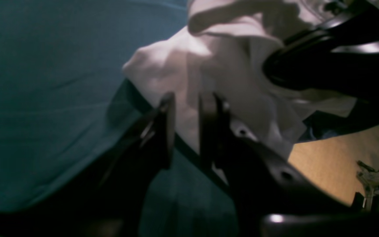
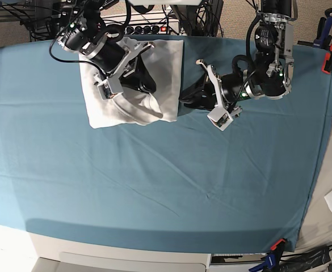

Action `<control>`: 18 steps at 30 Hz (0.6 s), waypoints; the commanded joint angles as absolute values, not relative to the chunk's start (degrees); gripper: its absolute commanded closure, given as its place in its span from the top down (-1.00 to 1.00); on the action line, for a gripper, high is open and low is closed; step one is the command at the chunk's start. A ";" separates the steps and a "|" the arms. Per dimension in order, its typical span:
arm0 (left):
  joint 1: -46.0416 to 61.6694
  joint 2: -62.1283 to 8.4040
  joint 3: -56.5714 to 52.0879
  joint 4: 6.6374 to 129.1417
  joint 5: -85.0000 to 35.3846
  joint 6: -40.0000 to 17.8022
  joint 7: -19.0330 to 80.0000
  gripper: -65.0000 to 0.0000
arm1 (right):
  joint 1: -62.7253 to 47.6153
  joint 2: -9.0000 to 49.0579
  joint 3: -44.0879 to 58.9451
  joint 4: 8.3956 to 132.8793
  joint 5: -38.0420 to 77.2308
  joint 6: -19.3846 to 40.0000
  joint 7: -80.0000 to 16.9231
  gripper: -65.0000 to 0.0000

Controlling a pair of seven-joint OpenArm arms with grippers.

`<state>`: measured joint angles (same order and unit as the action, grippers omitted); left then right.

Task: Fold the T-shirt properly
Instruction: 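Grasp the collar end with the right gripper and fold it onto the stack, then release the collar fold and raise the right gripper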

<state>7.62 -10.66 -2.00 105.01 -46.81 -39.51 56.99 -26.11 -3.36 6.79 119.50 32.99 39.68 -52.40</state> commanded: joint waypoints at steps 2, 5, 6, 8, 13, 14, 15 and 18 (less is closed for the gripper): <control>6.94 -10.66 -2.17 106.04 -48.25 -40.00 55.70 -0.58 | -25.02 -3.36 6.70 118.78 34.44 40.00 -50.57 -1.00; 6.96 -10.66 -2.17 106.04 -48.25 -40.00 55.72 -0.57 | -24.18 -3.36 6.70 116.81 34.46 40.00 -50.54 -1.00; 6.96 -10.66 -2.17 106.04 -48.25 -40.00 55.72 -0.57 | -24.05 -3.36 6.70 116.57 34.48 40.00 -50.59 -1.00; 6.96 -10.66 -2.17 106.04 -48.27 -40.00 55.72 -0.57 | -23.94 -3.36 6.70 116.55 34.48 40.00 -50.52 -1.00; 6.96 -10.66 -2.17 106.04 -48.27 -40.00 55.70 -0.57 | -23.94 -3.36 6.68 116.55 35.44 40.00 -50.52 -0.65; 6.96 -10.66 -2.17 106.04 -48.27 -40.00 55.70 -0.57 | -23.92 -3.33 6.70 116.55 36.16 40.00 -50.52 -0.63; 6.96 -10.66 -2.17 106.04 -48.25 -40.00 55.70 -0.57 | -23.92 -3.33 6.70 116.57 36.97 40.00 -50.52 -0.62; 6.96 -10.66 -2.17 106.04 -48.25 -40.00 55.70 -0.57 | -23.94 -3.33 6.70 116.57 39.38 40.00 -50.61 -0.62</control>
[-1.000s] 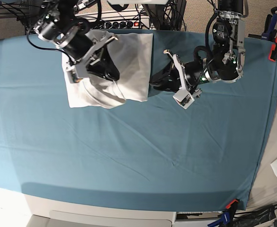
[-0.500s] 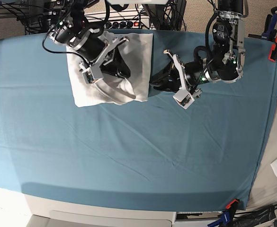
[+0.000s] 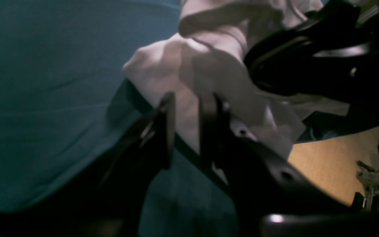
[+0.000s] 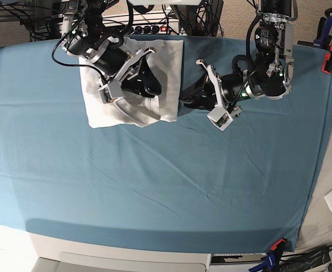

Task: Fold the T-shirt properly
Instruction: 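Release the collar fold and raise the right gripper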

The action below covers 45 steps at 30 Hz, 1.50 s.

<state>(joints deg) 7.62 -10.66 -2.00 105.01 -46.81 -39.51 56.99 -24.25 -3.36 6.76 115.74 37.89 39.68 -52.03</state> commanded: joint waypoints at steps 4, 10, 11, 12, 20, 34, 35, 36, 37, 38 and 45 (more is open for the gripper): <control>6.96 -10.66 -2.17 106.04 -48.25 -40.00 55.70 -0.52 | -23.62 -3.33 6.68 116.57 43.72 40.00 -51.03 -0.62; 6.96 -10.68 -2.17 106.04 -48.21 -40.00 55.72 -0.43 | -20.34 -3.33 6.70 116.62 54.11 40.00 -55.29 -0.63; 6.96 -10.68 -2.17 106.04 -48.03 -40.00 55.72 -0.43 | -19.70 -3.33 6.70 116.62 55.09 40.00 -55.79 -0.63; 6.96 -10.68 -2.17 106.04 -48.01 -40.00 55.72 -0.43 | -19.00 -3.33 6.70 116.62 55.51 40.00 -55.92 -0.63; 6.98 -10.68 -2.17 106.04 -48.03 -40.00 55.72 -0.43 | -13.76 -3.33 14.79 119.31 55.42 40.00 -55.96 -0.63; 6.96 -10.66 -2.17 106.04 -48.10 -39.46 55.70 -0.43 | -15.46 0.54 47.68 125.84 62.35 40.00 -62.15 -0.68; 6.96 -10.66 -2.17 106.04 -48.16 -39.51 55.70 -0.43 | -16.36 0.71 47.35 125.82 62.04 40.00 -62.70 -0.80; 6.96 -10.63 -2.17 106.04 -48.27 -39.51 55.70 -0.43 | -17.30 0.82 46.68 125.78 61.80 40.00 -63.13 -0.95; 6.96 -10.63 -2.17 106.04 -48.29 -39.51 55.70 -0.43 | -18.17 0.80 45.87 125.62 61.67 40.00 -63.42 -1.00; 6.96 -10.63 -2.17 106.04 -48.29 -39.51 55.70 -0.43 | -18.94 0.80 44.93 125.45 61.56 40.00 -63.48 -1.00; 7.01 -10.66 -2.17 106.04 -51.29 -39.53 57.67 -0.43 | -20.34 0.82 42.33 125.43 54.37 40.00 -63.11 -1.00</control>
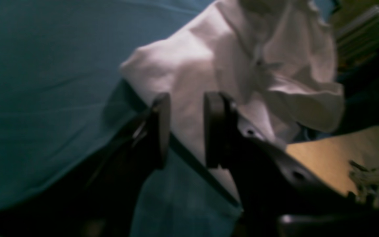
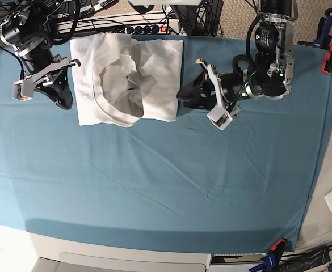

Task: Fold the T-shirt properly
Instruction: 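Release the collar fold and raise the right gripper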

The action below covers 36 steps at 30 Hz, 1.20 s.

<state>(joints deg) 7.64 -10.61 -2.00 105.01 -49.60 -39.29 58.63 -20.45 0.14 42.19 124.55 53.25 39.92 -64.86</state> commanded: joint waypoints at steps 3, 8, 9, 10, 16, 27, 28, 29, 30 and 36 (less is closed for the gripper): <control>7.01 -10.66 -2.17 106.04 -51.24 -39.51 57.67 -0.43 | -21.47 0.82 42.50 125.43 51.20 40.00 -61.80 -1.00; 7.01 -10.66 -2.17 106.04 -51.24 -39.48 57.67 -0.43 | -23.53 0.78 45.47 125.49 50.35 39.35 -60.58 -1.00; 7.01 -10.66 -2.17 106.04 -51.22 -39.48 57.67 -0.43 | -23.64 0.80 46.06 125.49 48.45 38.11 -59.99 -1.00; 7.01 -10.66 -2.17 106.04 -51.24 -39.48 57.65 -0.43 | -23.83 0.80 46.30 125.49 45.32 36.01 -58.96 -1.00; 6.98 -10.63 -2.17 106.04 -51.24 -39.48 57.60 -0.43 | -24.36 0.80 46.06 125.36 34.26 27.20 -56.99 -1.00; 6.98 -10.63 -2.17 106.04 -51.09 -39.48 57.63 -0.43 | -27.64 0.78 33.85 121.01 33.98 27.22 -57.49 -1.00; 6.98 -10.66 -2.17 106.04 -50.98 -39.48 57.63 -0.43 | -27.79 0.78 32.25 121.01 33.98 27.20 -57.60 -1.00; 7.01 -10.66 -2.17 106.04 -50.96 -39.48 57.63 -0.43 | -27.86 0.75 30.79 121.01 33.93 27.20 -58.02 -1.00; 7.01 -10.66 -2.17 106.04 -50.98 -39.48 57.65 -0.43 | -27.86 0.75 29.41 121.01 33.69 27.18 -58.54 -1.00; 7.01 -10.63 -2.17 106.04 -50.98 -39.46 57.65 -0.43 | -27.97 0.75 24.23 121.01 32.95 27.16 -59.53 -1.00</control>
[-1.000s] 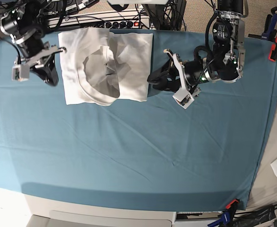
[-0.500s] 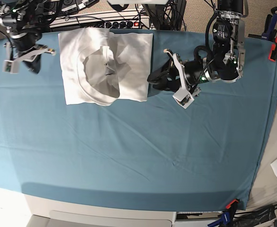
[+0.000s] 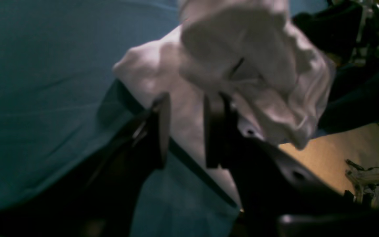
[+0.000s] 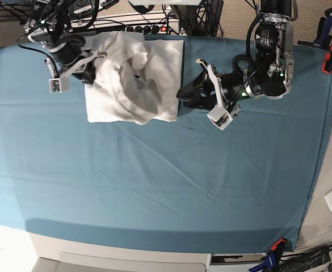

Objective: Fold the T-shirt properly

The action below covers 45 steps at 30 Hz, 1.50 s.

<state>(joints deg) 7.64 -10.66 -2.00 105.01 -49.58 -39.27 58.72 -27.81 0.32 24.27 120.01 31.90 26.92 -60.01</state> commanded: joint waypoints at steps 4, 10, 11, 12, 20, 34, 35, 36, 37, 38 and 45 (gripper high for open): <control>7.01 -10.66 -2.17 106.04 -51.00 -39.46 57.71 -0.43 | -27.92 0.78 23.73 121.05 32.97 27.16 -59.51 -1.00; 7.01 -10.66 -2.17 106.04 -55.02 -40.00 59.75 -0.43 | -27.90 0.80 23.73 121.05 31.27 27.16 -58.46 -1.00; 7.01 -10.66 -2.17 106.04 -56.82 -40.00 60.80 -0.43 | -27.90 0.80 23.73 121.05 30.24 27.16 -57.84 -1.00; 7.01 -10.66 -2.17 106.04 -59.16 -40.00 62.11 -0.43 | -27.79 0.80 23.73 121.05 29.36 27.11 -57.28 -1.00; 10.63 -10.61 -2.00 108.49 -74.87 -40.00 68.79 -0.43 | -27.53 0.78 23.70 121.05 28.42 24.29 -55.22 -1.00; 16.51 -10.81 -0.56 111.50 -55.61 -35.16 61.58 0.08 | -26.20 0.78 23.66 121.05 26.06 22.41 -53.91 -1.00; 16.49 -10.81 0.69 111.50 -55.61 -34.63 61.54 0.08 | -26.20 0.78 23.66 121.05 26.06 22.41 -53.89 -1.00; 16.51 -10.81 2.31 111.50 -55.44 -34.26 61.54 0.08 | -26.20 0.78 23.66 121.05 26.06 22.41 -53.87 -1.00; 16.51 -10.79 4.29 111.50 -54.83 -34.26 61.49 0.08 | -26.20 0.78 23.66 121.05 26.06 22.41 -53.76 -1.00; 16.51 -10.81 6.48 111.50 -53.98 -34.26 61.43 0.08 | -26.17 0.78 23.66 121.05 26.06 22.41 -53.74 -1.00; 15.14 -9.52 20.95 111.50 -41.63 -28.77 58.37 0.08 | -26.20 0.78 23.66 121.05 26.06 22.41 -53.76 -1.00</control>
